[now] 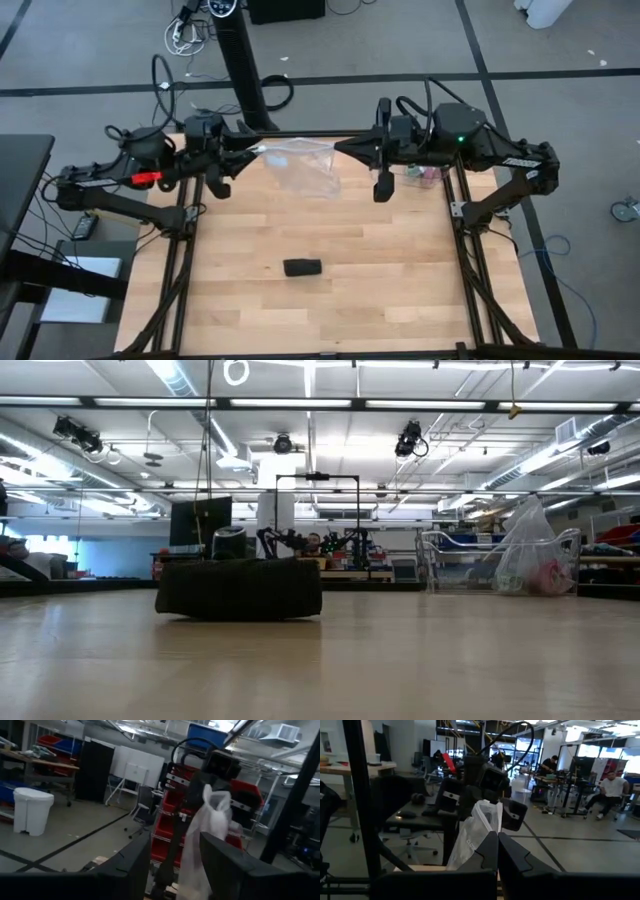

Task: Roll bandage
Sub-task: Put the black bandage into the transparent ziplock bag

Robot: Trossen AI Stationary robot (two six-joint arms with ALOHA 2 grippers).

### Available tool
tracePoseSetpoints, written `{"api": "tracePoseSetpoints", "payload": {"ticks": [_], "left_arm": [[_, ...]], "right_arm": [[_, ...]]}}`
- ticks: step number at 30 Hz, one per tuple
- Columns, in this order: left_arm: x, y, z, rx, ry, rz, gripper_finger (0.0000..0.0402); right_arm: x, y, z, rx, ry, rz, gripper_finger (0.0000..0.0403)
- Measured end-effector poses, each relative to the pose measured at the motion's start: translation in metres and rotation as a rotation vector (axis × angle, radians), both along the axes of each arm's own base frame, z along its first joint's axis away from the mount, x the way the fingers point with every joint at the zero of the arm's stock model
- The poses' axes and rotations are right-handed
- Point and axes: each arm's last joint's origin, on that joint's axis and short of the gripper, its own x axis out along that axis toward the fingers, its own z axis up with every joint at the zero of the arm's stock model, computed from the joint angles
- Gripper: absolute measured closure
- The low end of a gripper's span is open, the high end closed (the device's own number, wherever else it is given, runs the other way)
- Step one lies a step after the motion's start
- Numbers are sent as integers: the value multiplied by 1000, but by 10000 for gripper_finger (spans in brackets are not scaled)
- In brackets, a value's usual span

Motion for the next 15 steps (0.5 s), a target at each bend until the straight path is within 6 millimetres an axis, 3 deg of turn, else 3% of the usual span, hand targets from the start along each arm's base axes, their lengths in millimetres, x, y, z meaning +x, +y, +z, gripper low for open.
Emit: {"api": "tracePoseSetpoints", "payload": {"ticks": [7,15], "left_arm": [[-17,0,0,28,29,-15,225],[-10,-2,3,36,-5,-56,225]], "right_arm": [[-4,2,4,1,-21,8,403],[-5,3,4,2,-25,13,403]]}}
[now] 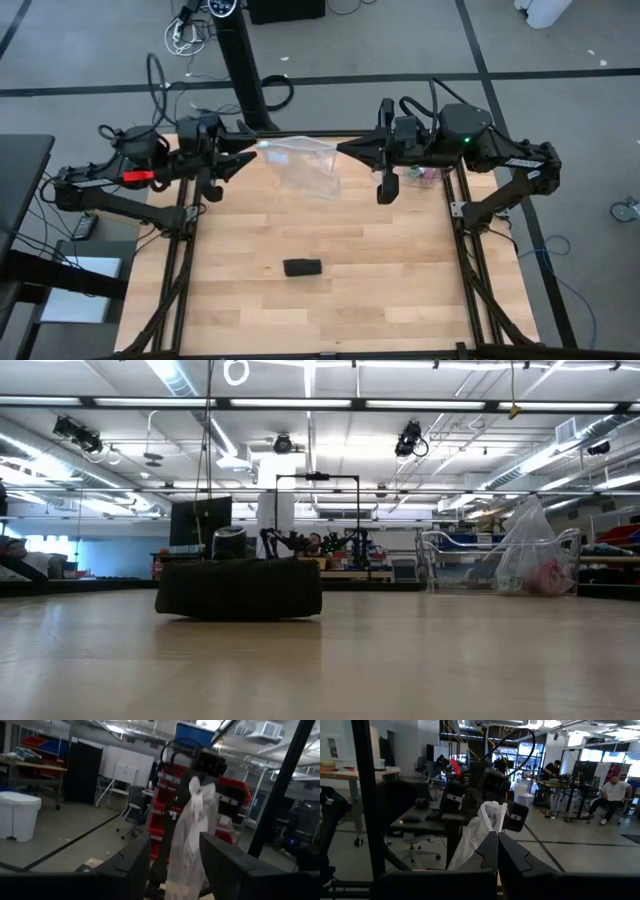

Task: Roll bandage
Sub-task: Put the black bandage into the transparent ziplock bag

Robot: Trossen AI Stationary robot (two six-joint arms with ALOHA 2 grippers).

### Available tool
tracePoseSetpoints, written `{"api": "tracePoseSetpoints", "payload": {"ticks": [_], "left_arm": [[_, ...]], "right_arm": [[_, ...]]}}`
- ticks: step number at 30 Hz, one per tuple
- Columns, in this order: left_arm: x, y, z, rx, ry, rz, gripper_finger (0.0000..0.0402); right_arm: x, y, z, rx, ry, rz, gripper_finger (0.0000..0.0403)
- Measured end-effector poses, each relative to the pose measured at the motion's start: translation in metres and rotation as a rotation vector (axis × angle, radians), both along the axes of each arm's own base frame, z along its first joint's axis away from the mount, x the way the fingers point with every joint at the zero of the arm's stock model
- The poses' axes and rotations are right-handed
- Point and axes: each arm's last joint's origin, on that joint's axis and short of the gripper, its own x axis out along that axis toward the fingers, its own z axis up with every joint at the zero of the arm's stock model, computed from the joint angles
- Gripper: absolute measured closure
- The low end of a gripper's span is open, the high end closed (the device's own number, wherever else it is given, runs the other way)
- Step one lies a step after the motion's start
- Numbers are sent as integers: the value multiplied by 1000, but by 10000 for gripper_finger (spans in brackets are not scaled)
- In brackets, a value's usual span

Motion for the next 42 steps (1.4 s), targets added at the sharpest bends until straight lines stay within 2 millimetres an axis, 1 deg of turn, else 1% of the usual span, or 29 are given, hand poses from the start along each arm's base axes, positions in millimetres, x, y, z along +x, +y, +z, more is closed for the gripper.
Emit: {"api": "tracePoseSetpoints", "payload": {"ticks": [3,6,14,18,21,25,30,34,36,40,42], "left_arm": [[6,-1,-2,2,7,-21,225],[9,-2,1,8,-23,-53,225],[15,-2,0,3,-33,-58,231],[19,-2,-2,-10,-16,-61,260],[22,-2,-3,-9,-14,-62,294],[28,-4,-4,23,-13,-108,344],[37,-5,-6,34,-6,-140,392],[45,-5,-11,32,22,-142,395],[45,-5,-11,32,25,-142,395],[42,-5,-9,34,13,-142,396],[38,-5,-8,34,4,-141,397]], "right_arm": [[0,0,0,0,1,0,403],[0,0,0,0,1,-1,403],[0,0,-2,-1,17,-1,403],[0,0,-2,0,18,-1,403],[0,0,-4,12,39,0,403],[1,1,-5,25,53,4,403],[1,1,-6,39,55,7,403],[0,2,-6,45,55,9,401],[1,1,-6,71,54,-1,395],[-3,-1,-4,125,44,-85,370],[-11,-3,-1,155,30,-101,351]]}}
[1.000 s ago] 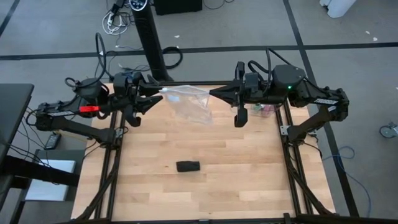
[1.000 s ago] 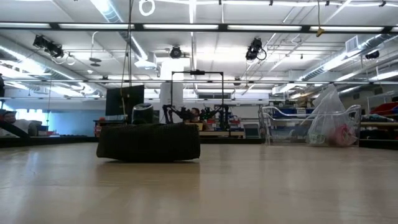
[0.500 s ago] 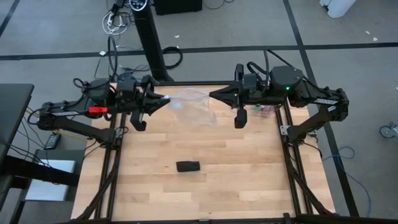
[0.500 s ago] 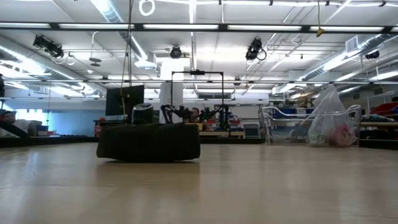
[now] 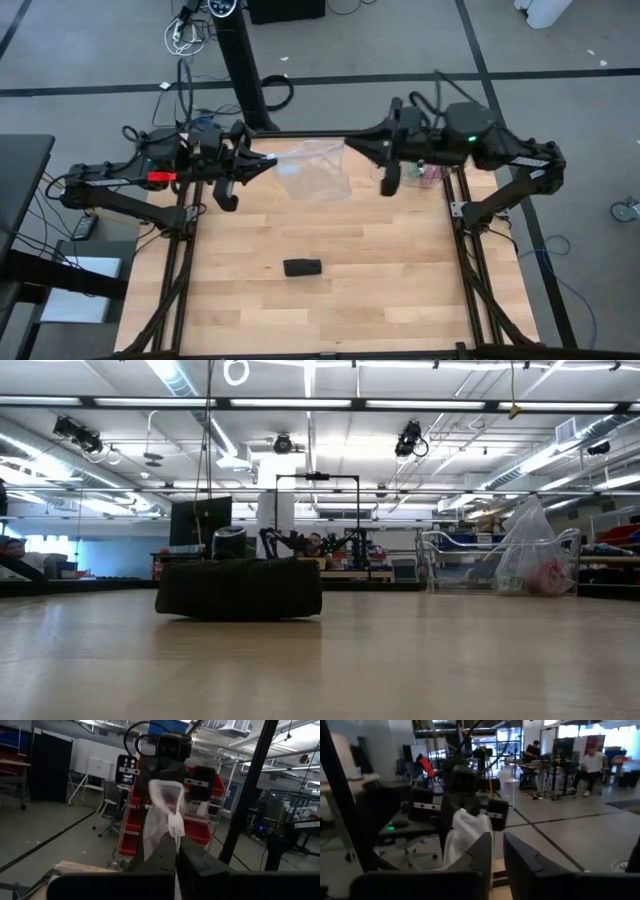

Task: Roll bandage
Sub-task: Put the black bandage into the transparent ziplock bag

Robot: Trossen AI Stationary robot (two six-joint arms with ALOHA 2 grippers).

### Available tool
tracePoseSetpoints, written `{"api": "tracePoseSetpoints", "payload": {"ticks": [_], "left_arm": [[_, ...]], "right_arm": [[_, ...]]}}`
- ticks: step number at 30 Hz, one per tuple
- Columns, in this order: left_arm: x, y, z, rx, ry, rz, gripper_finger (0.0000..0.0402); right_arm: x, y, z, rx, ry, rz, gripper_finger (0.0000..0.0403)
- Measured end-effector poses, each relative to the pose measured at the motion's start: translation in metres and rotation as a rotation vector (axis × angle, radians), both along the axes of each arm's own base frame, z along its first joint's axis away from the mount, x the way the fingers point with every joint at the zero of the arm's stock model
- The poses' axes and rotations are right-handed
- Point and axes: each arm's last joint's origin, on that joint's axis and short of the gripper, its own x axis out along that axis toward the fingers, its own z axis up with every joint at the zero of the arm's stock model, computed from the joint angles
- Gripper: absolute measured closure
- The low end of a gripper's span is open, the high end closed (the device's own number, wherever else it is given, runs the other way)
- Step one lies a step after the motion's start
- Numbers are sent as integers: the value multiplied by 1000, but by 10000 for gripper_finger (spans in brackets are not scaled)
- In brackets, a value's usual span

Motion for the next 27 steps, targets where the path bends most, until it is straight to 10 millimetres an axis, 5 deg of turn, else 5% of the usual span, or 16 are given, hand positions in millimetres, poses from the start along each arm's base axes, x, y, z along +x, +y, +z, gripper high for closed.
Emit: {"api": "tracePoseSetpoints", "payload": {"ticks": [9,19,27], "left_arm": [[-17,1,4,1,-5,13,398],[-8,0,-1,17,37,17,398],[-8,0,-2,17,43,18,399]], "right_arm": [[-37,-3,6,188,24,40,267],[27,12,-23,222,101,145,268],[29,13,-20,239,66,152,317]]}}
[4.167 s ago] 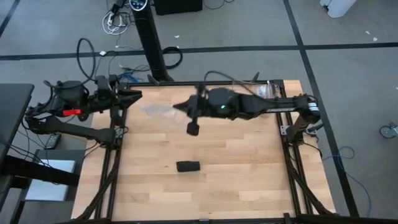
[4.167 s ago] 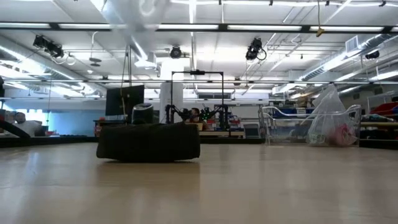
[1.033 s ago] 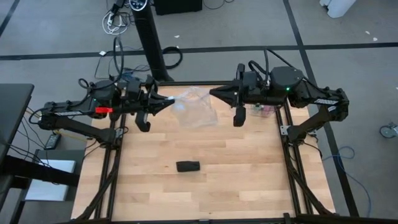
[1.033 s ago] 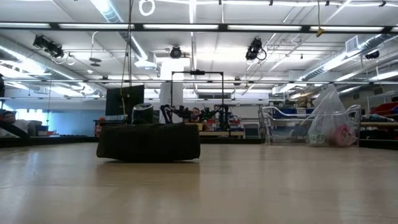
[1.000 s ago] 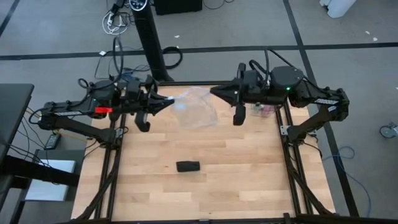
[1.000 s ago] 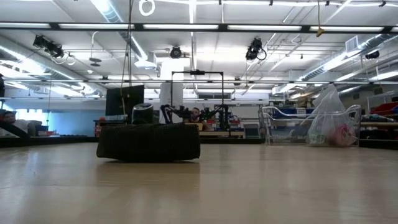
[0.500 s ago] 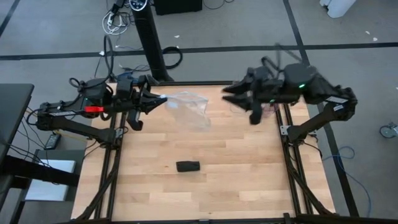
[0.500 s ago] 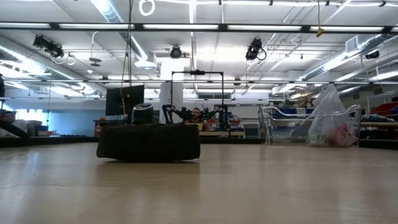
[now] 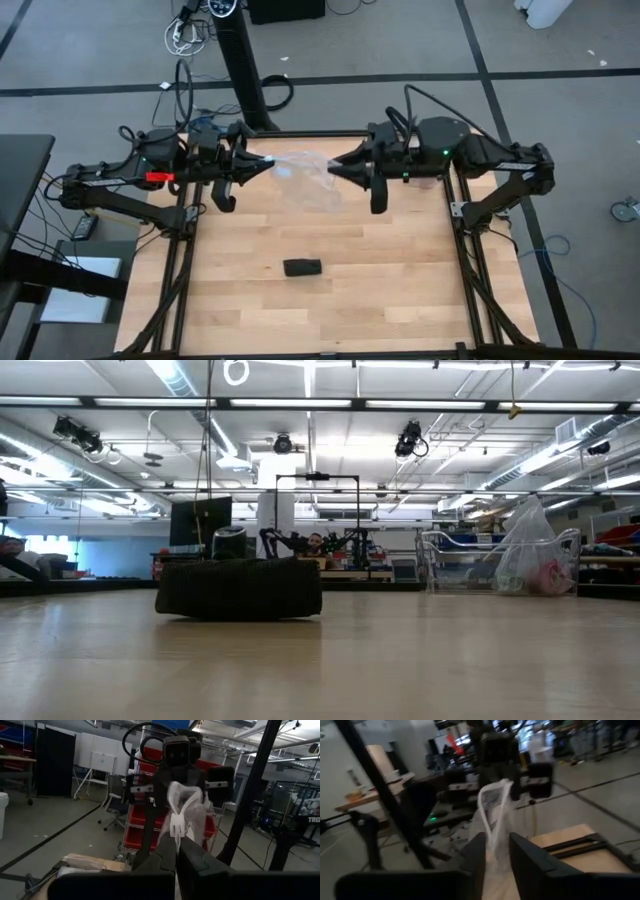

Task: Roll bandage
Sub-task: Put the black bandage into the transparent ziplock bag

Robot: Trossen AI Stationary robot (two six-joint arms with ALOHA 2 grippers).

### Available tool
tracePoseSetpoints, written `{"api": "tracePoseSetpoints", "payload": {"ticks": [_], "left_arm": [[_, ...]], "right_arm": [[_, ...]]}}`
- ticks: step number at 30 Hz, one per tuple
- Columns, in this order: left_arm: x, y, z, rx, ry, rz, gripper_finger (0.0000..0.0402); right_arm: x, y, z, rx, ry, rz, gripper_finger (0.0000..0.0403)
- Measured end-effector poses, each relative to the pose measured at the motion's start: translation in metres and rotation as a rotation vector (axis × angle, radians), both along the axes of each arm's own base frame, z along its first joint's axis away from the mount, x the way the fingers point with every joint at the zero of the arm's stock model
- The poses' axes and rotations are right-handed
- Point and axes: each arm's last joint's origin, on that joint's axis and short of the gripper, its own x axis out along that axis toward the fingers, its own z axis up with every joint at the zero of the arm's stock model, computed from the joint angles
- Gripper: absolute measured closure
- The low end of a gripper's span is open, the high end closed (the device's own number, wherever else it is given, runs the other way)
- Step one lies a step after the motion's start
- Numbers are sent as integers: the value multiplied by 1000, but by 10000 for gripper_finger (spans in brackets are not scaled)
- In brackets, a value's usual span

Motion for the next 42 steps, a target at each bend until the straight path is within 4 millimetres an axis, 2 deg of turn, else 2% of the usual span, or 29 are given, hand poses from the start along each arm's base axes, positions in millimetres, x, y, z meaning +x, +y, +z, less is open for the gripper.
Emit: {"api": "tracePoseSetpoints", "payload": {"ticks": [5,11,21,25,32,37,42], "left_arm": [[1,-1,-5,-42,48,-8,399],[8,-2,-11,-46,92,0,399],[33,-3,-24,-75,154,-3,399],[40,-5,-27,-75,159,-15,399],[43,-6,-27,-64,150,-21,399],[37,-6,-25,-46,153,-15,399],[31,-4,-34,-16,270,53,399]], "right_arm": [[-5,0,3,-58,-5,-50,393],[4,2,-6,-75,41,-42,398],[41,-3,-37,-73,168,-48,400],[45,-4,-39,-71,171,-41,401],[39,-5,-38,-65,184,-6,398],[25,-5,-34,-55,222,32,381],[4,-8,-29,-44,270,-17,346]]}}
